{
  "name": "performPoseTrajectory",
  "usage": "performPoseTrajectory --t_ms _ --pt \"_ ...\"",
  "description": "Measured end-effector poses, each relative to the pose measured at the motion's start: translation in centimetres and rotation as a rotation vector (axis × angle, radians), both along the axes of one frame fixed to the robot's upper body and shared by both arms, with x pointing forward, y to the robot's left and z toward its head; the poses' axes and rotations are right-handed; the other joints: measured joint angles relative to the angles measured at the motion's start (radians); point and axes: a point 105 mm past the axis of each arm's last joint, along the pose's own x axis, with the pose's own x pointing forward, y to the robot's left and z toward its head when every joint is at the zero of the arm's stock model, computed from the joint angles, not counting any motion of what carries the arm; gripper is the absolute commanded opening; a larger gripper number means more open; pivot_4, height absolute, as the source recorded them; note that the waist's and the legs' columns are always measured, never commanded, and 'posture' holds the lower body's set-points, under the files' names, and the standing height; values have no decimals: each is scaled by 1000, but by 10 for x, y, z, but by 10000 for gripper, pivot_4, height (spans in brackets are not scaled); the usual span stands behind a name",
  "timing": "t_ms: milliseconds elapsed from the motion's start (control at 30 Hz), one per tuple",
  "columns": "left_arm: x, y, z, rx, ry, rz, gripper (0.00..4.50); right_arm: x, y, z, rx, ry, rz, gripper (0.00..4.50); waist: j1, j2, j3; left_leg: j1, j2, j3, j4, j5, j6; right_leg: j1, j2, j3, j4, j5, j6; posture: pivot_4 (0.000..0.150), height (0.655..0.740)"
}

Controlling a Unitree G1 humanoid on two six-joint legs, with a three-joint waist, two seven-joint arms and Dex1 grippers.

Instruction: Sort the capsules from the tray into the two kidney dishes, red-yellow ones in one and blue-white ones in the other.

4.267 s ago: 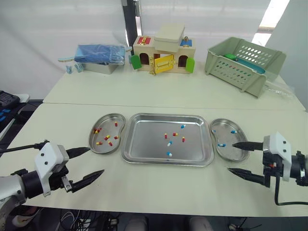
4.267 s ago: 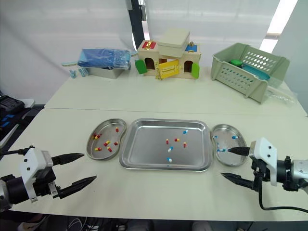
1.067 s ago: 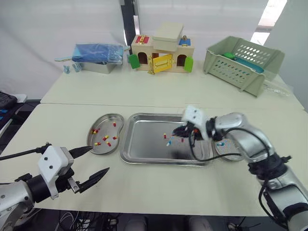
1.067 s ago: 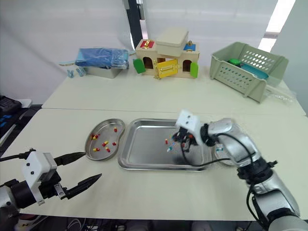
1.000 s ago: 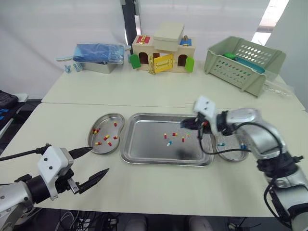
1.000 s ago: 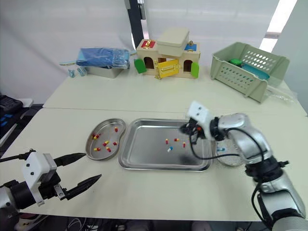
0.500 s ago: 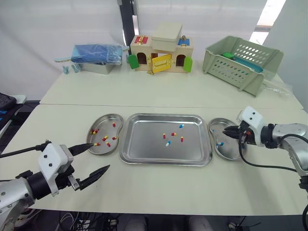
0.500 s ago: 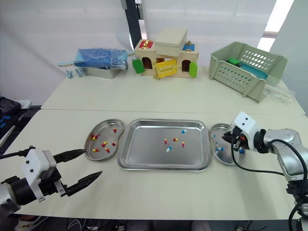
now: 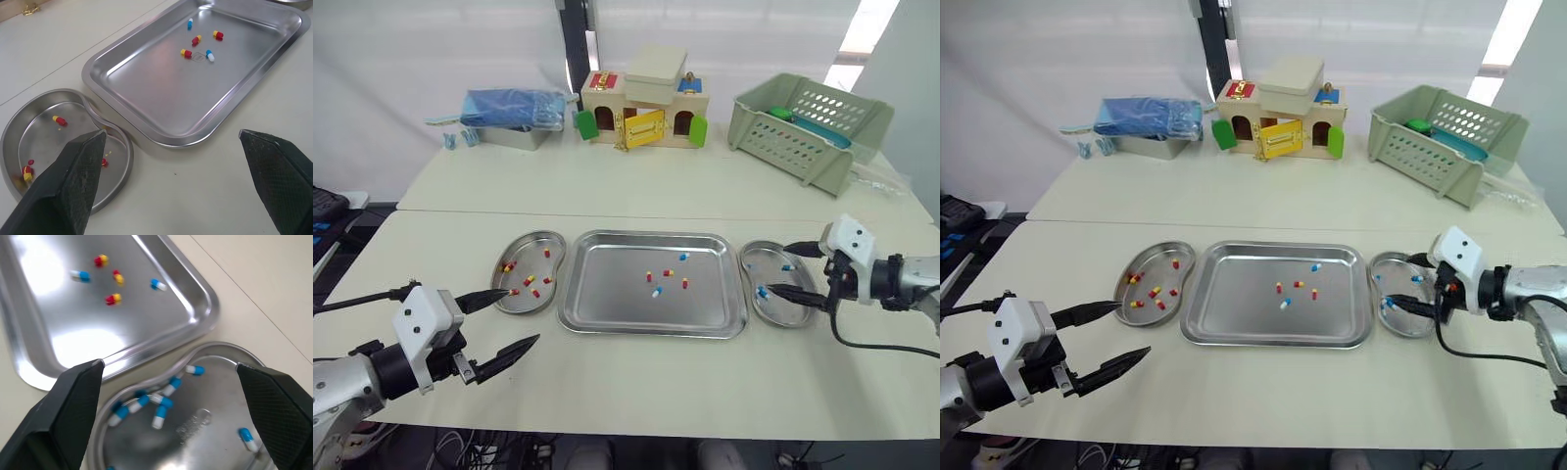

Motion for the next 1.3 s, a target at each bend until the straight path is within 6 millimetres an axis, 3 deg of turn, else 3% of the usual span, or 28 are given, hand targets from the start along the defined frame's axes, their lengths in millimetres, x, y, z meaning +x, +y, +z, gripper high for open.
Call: performPoseTrajectory --t_ms 100,200,333,467,633,933,1167,1300 --pt "-1 1 -1 2 8 1 45000 -18 4 2 42 27 38 44534 2 0 0 0 0 0 0 0 0 0 0 0 0 0 0 1500 7400" --pt "-3 2 -2 4 17 2 45000 -33 -4 1 37 43 25 44534 6 0 0 0 0 0 0 0 0 1 0 0 0 0 0 1500 7400" --pt "-4 5 -2 7 24 9 45000 -54 -14 -14 7 106 19 44534 6 0 0 1 0 1 0 0 0 1 0 0 0 0 0 1500 7400" --pt "-3 6 -2 7 24 12 45000 -65 -21 -28 -35 128 7 44534 5 0 0 2 0 1 0 0 0 2 0 0 0 0 0 1500 7400" --pt "0 7 0 8 14 14 45000 -74 -10 -37 -32 126 38 44534 4 0 0 2 0 1 0 0 0 2 0 1 0 0 0 1500 7400" --pt "1 9 -1 5 16 22 45000 -62 5 -29 -27 63 87 44534 3 0 0 3 0 0 0 0 0 2 0 0 0 0 0 1500 7400" --pt "-7 2 -5 -2 23 36 45000 -20 53 -5 2 -15 217 44534 -7 -1 0 2 0 0 0 0 0 2 0 0 0 0 0 1500 7400" --pt "-10 0 -6 -11 19 51 45000 -2 86 -10 5 7 285 44534 -9 -1 0 1 0 -1 0 0 0 1 0 0 0 0 0 1500 7400"
